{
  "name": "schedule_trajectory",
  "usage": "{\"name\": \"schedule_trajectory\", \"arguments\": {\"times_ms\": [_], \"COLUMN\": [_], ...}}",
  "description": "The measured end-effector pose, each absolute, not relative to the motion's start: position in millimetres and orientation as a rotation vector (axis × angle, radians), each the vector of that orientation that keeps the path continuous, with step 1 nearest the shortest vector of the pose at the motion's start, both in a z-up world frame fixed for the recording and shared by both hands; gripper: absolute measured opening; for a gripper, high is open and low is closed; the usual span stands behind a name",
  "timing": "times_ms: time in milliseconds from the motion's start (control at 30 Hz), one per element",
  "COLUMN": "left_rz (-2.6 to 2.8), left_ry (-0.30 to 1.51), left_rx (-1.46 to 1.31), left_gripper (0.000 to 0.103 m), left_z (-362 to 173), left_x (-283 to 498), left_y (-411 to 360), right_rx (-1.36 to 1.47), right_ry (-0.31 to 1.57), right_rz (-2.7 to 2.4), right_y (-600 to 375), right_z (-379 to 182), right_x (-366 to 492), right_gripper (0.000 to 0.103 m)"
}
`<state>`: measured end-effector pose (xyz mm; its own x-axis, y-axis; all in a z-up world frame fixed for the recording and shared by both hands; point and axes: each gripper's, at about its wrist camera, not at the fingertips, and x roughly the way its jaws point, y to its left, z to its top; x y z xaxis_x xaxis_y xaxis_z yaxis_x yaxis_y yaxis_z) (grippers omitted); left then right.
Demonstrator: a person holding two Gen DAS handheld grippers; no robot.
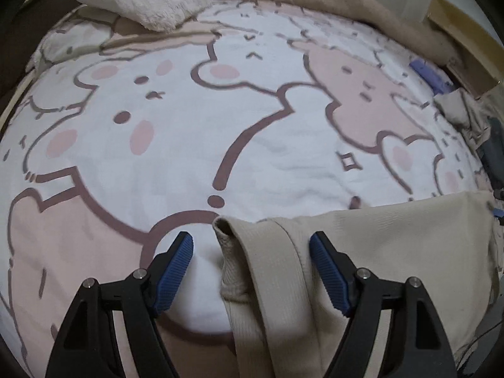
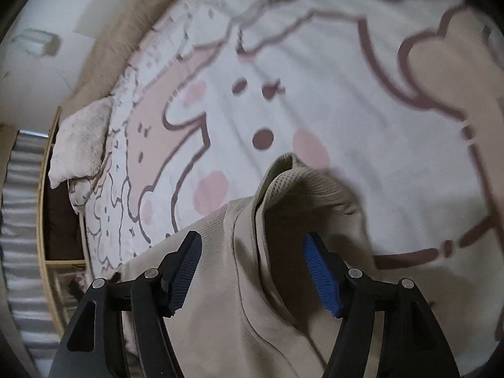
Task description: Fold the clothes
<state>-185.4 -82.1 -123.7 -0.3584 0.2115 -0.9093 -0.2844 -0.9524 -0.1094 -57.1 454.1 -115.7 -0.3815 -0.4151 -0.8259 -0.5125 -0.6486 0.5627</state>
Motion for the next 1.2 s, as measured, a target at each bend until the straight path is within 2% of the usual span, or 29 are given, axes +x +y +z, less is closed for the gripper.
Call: {"name": "schedule_trajectory", "arguments": {"times_ms": [133, 167, 333, 367, 400, 433, 467, 500, 567, 667, 800, 900, 1067, 1200], "left_rz": [2.309, 2.316, 2.361, 2.365, 2.367, 2.36, 2.351, 2.342, 2.359, 2.457, 2.647, 2.741, 2.842, 2.893], "left_ry": [0.102, 0.125, 0.173, 0.152, 0.129, 0.093, 0.052, 0.012, -0.042, -0.067, 0.088, 0.237, 0.34, 0.344], "left_rx": [-1.627, -1.62, -1.579, -1.57, -1.561, -1.558, -1.557, -1.556, -1.55, -1.508, -1.34, -1.223, -1.151, -1.143], "left_gripper": [0.077, 0.077, 0.076, 0.071, 0.055, 0.042, 0.035, 0.024, 0.021, 0.019, 0.018, 0.018, 0.018, 0.016], "left_z": [-142.5, -143.9, -146.3, -146.1, -145.5, -144.5, -143.3, -142.0, -140.0, -131.4, -104.8, -86.3, -66.1, -52.5], "left_x": [-197.6, -198.2, -199.6, -199.3, -198.7, -197.8, -196.8, -195.8, -192.1, -181.4, -158.5, -149.7, -163.7, -190.7], "left_y": [-76.1, -73.6, -65.9, -66.5, -67.0, -67.6, -68.3, -68.9, -69.4, -70.6, -54.5, -44.0, -53.3, -65.7], "right_rx": [-1.762, -1.758, -1.675, -1.648, -1.611, -1.588, -1.566, -1.549, -1.514, -1.475, -1.387, -1.289, -1.159, -1.112], "right_ry": [1.412, 1.424, 1.528, 1.543, 1.547, 1.54, 1.532, 1.501, 1.435, 1.117, 0.662, 0.462, 0.251, 0.208], "right_rz": [2.072, 2.054, 2.055, 2.067, 2.081, 2.094, 2.106, 2.136, 2.198, 2.348, 2.524, 2.625, 2.728, 2.767], "right_y": [458.6, 459.9, 469.5, 472.1, 474.4, 475.2, 476.0, 474.6, 471.5, 448.3, 412.2, 397.1, 385.7, 385.3], "right_z": [-143.1, -148.7, -159.0, -159.9, -160.8, -161.8, -162.8, -162.4, -161.6, -147.7, -122.4, -101.4, -73.9, -63.0], "right_x": [-73.2, -75.0, -70.9, -70.3, -68.5, -68.2, -67.9, -67.3, -66.0, -67.2, -67.6, -63.8, -64.0, -84.9], "right_gripper": [0.065, 0.057, 0.039, 0.032, 0.028, 0.019, 0.012, 0.009, 0.006, 0.006, 0.006, 0.005, 0.005, 0.005]}}
